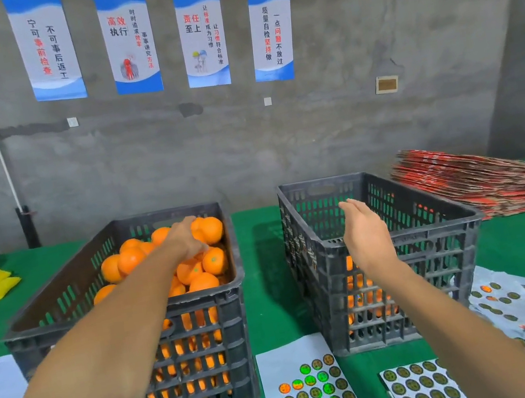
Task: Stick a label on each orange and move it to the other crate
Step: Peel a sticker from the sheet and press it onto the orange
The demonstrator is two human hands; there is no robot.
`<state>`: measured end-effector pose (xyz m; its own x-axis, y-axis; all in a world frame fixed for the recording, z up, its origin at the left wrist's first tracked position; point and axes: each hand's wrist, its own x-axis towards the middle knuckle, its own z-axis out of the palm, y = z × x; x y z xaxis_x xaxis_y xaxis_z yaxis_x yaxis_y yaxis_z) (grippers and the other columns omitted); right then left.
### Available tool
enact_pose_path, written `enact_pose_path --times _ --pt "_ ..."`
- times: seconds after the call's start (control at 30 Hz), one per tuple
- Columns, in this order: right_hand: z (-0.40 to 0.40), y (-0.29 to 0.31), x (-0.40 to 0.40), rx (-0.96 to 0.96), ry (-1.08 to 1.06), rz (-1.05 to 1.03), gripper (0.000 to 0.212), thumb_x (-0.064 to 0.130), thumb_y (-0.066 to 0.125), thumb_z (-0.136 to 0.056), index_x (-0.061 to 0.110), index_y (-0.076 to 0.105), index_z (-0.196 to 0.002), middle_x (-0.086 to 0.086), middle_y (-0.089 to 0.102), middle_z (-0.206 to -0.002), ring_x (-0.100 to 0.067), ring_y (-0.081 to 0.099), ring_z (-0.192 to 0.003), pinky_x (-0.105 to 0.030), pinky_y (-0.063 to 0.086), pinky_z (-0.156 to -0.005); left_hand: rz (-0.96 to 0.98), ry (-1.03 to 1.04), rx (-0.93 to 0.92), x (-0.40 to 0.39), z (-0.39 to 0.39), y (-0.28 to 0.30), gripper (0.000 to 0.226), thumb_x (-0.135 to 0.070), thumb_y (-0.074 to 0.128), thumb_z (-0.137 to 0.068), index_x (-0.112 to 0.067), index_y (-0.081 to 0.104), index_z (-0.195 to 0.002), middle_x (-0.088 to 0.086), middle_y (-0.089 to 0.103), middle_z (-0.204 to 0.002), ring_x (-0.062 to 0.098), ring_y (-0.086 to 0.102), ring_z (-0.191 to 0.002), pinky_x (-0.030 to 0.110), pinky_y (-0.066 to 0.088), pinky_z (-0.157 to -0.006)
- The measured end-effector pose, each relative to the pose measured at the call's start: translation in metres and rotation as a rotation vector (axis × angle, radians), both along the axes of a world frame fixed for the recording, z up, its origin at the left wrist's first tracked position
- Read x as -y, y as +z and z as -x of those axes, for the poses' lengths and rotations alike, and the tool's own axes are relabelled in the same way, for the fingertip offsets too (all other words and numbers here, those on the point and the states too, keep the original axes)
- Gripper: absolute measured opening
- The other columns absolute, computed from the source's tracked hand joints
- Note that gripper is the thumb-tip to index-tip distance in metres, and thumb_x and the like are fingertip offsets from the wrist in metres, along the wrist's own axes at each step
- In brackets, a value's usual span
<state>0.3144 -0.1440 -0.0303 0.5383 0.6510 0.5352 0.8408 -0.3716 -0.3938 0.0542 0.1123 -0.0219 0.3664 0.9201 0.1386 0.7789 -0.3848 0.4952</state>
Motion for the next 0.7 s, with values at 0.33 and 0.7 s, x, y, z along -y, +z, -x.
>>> enact_pose_path --times 0.33,0.7 --pt "0.0 -0.003 -0.001 -0.025 -0.004 -0.039 0.05 -0.003 0.033 -0.103 0.006 0.042 -0.152 -0.016 0.049 -0.152 -0.033 0.049 -0.135 -0.042 0.042 -0.108 -0.14 0.123 -0.158 0.001 -0.014 -0.002 0.057 -0.021 0.066 -0.097 -0.005 0.045 -0.147 0.023 0.046 -0.15 0.039 0.047 -0.136 0.047 0.048 -0.104" --pt "0.008 0.003 0.013 -0.054 0.239 -0.147 0.032 0.018 0.046 -0.108 0.001 0.064 -0.129 -0.016 0.07 -0.119 -0.033 0.064 -0.112 -0.039 0.048 -0.095 -0.167 -0.169 0.288 0.096 -0.041 0.018 0.08 -0.044 0.079 -0.086 -0.011 0.047 -0.15 0.02 0.053 -0.144 0.037 0.057 -0.127 0.047 0.047 -0.107"
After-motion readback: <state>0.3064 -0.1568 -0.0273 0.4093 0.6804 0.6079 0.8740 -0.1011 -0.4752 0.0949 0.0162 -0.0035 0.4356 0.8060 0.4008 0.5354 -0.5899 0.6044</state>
